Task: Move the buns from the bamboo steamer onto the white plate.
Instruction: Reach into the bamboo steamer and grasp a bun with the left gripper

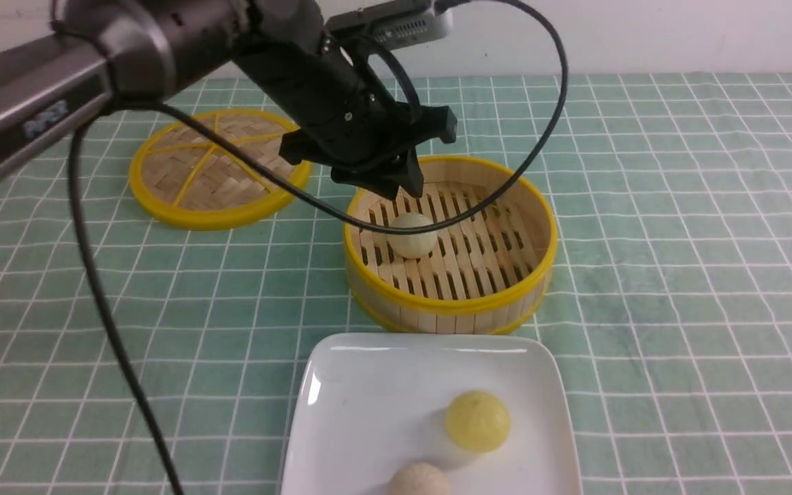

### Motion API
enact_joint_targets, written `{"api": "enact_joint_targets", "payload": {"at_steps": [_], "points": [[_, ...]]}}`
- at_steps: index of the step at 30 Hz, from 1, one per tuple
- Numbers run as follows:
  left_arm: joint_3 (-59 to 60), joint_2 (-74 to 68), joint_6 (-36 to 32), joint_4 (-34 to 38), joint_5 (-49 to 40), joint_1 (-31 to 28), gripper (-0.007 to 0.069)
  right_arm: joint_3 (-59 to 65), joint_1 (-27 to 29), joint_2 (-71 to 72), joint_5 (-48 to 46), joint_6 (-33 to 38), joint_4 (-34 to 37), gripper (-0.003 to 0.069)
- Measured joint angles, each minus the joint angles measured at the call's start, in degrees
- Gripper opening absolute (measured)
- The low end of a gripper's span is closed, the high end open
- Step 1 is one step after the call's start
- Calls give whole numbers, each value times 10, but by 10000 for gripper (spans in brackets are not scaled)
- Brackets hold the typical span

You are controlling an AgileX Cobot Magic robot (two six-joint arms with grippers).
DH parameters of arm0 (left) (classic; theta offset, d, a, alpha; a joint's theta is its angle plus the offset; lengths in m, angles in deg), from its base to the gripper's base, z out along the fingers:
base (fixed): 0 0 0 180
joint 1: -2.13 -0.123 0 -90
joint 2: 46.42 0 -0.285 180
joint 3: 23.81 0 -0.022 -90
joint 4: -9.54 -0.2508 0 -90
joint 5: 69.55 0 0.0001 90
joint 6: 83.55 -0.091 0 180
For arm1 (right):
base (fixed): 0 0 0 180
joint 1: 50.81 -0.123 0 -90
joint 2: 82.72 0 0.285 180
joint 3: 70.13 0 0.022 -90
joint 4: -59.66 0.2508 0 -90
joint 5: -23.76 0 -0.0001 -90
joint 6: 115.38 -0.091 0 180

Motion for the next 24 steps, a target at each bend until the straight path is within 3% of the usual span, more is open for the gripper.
{"api": "enact_joint_targets", "payload": {"at_steps": [5, 12, 19, 24], "points": [[-67, -75, 8, -41, -23, 1, 402, 0, 0, 0, 0, 0, 0, 1], [-80, -107, -6, -54, -5, 4, 419, 0, 0, 0, 3, 0, 0, 6], [-82, -131, -6, -57, 48, 4, 344, 0, 0, 0, 4, 0, 0, 13], [-83, -154, -6, -56, 41, 4, 199, 0, 0, 0, 4, 0, 2, 15]]}}
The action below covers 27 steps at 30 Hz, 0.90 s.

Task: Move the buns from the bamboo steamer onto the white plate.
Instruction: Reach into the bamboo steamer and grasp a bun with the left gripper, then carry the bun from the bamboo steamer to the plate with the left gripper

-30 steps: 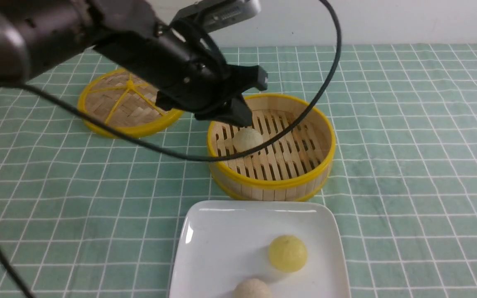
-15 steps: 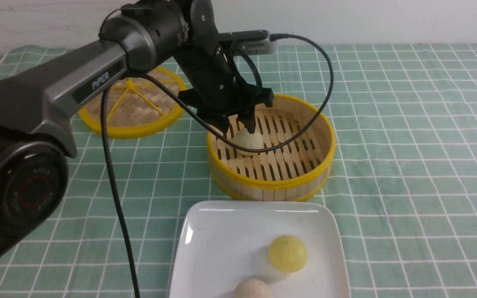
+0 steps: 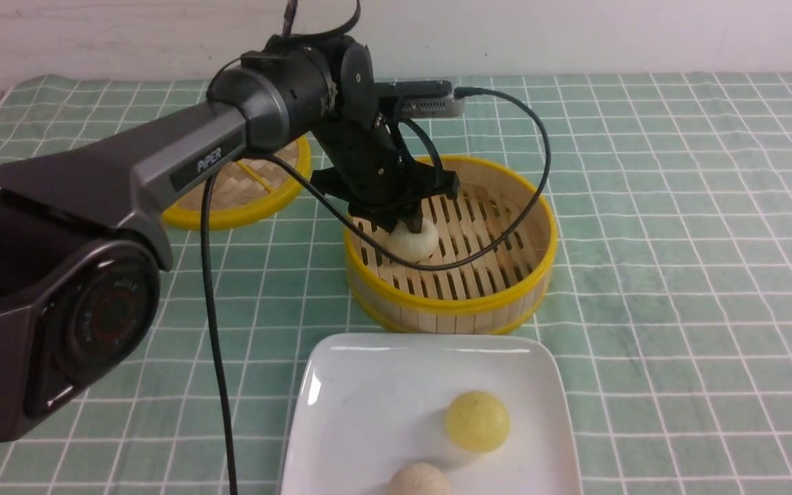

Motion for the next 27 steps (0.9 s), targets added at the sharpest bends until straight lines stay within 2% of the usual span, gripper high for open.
{"api": "enact_joint_targets", "payload": {"at_steps": [4, 5, 12, 20, 24, 27], "points": [[-2, 6, 0, 2, -18, 0, 41, 0, 0, 0, 0, 0, -1, 19], [-2, 10, 0, 3, -24, 0, 31, 0, 0, 0, 0, 0, -1, 20], [-5, 99, 0, 4, -65, 0, 26, 0, 0, 0, 1, 0, -1, 27], [-22, 304, -33, -31, -193, 1, 26, 0, -1, 0, 4, 0, 1, 38], [46, 381, -19, -41, -196, 1, 26, 0, -1, 0, 4, 0, 1, 44], [137, 409, -8, -19, -196, 1, 27, 0, -1, 0, 4, 0, 1, 48]]}}
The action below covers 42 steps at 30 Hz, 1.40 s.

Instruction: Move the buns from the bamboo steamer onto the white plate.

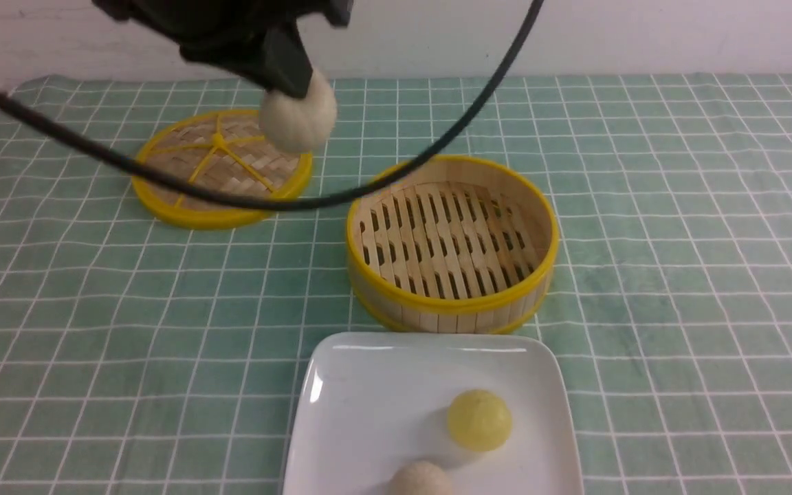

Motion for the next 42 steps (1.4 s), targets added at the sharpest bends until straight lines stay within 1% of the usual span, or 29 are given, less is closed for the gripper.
{"api": "enact_joint_targets", "payload": {"at_steps": [4, 5, 7, 11, 15, 18, 19, 20, 21, 22, 23, 24, 27, 30, 31, 33, 35, 37, 38, 39, 41, 42], "points": [[149, -3, 12, 31, 13, 6, 31, 0, 0, 0, 0, 0, 0, 52], [192, -15, 16, 38, 39, 14, 34, 0, 0, 0, 0, 0, 0, 54], [242, -35, 19, 40, 90, 32, 41, 0, 0, 0, 0, 0, 1, 55], [284, -83, 21, 33, 173, 73, 65, 0, 0, 0, 2, 0, 2, 59], [284, -120, 22, 23, 212, 100, 108, 0, 0, 0, 1, 0, 6, 64], [285, -142, 34, 19, 228, 109, 181, -1, 0, 0, -13, 0, 14, 65], [285, -142, 35, 19, 230, 109, 186, -2, 0, 1, -15, 0, 15, 65], [285, -144, 38, 19, 231, 109, 210, -4, 0, 2, -22, 0, 15, 65], [285, -144, 45, 19, 235, 109, 263, -12, 0, 9, -43, 0, 15, 67], [285, -144, 46, 19, 235, 109, 277, -13, 0, 9, -46, 0, 15, 67], [285, -140, 53, 18, 238, 109, 326, -26, 0, 19, -62, -3, 15, 67], [285, -137, 56, 17, 238, 109, 353, -37, 0, 29, -78, -6, 15, 68], [285, -119, 60, 16, 249, 109, 442, -71, 0, 68, -109, -30, 11, 68], [285, -91, 62, 13, 263, 109, 490, -91, 0, 122, -117, -70, -9, 69], [285, -90, 62, 13, 265, 109, 491, -91, 0, 126, -117, -77, -9, 70], [285, -69, 63, 11, 273, 109, 496, -87, 0, 166, -103, -122, -31, 72], [285, -61, 63, 10, 278, 109, 492, -73, 0, 190, -78, -149, -46, 72], [285, -54, 63, 9, 281, 109, 477, -37, 0, 217, -17, -173, -62, 72], [285, -54, 63, 9, 282, 109, 472, -32, 0, 219, -4, -177, -63, 72], [285, -54, 63, 9, 282, 109, 454, 4, 0, 229, 47, -185, -67, 72], [285, -54, 63, 9, 281, 109, 417, 43, 0, 236, 113, -193, -67, 72], [285, -54, 63, 9, 279, 109, 383, 64, 0, 236, 153, -195, -64, 71]]}}
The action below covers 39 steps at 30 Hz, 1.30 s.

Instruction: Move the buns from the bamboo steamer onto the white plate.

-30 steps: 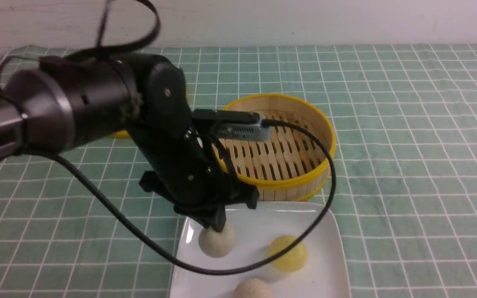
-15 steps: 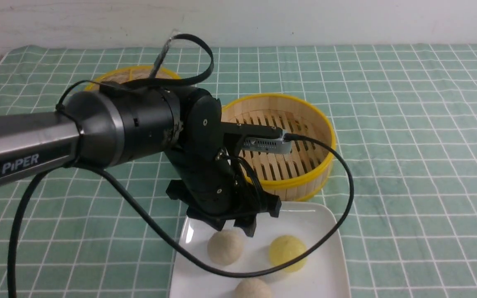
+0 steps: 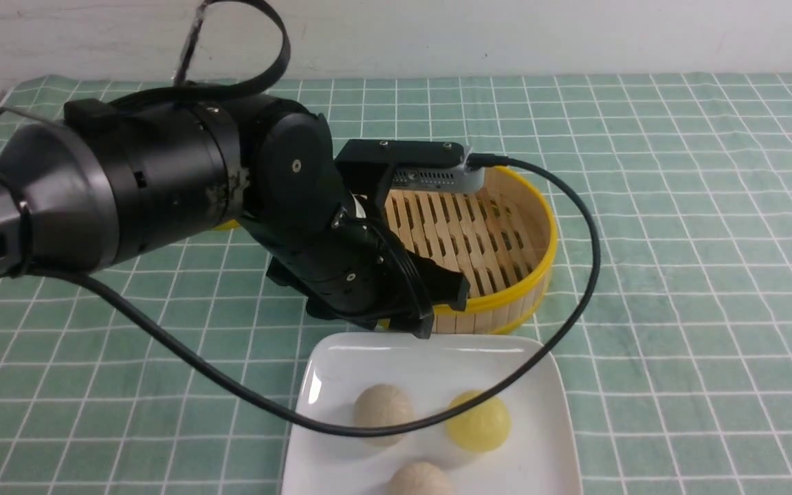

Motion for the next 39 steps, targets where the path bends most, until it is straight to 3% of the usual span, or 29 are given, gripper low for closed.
{"api": "enact_joint_targets", "payload": {"at_steps": [2, 7, 11, 39], "points": [[0, 0, 0, 0, -4, 0, 325, 20, 0, 0, 46, -1, 3, 53], [0, 0, 0, -1, -6, 0, 96, 27, 0, 1, 122, -2, -4, -14], [0, 0, -5, -1, -6, 0, 8, 27, 0, 1, 144, -2, -21, -14], [0, -4, -9, -3, -8, 0, 18, 68, 9, 10, 151, -2, -27, -5]]}}
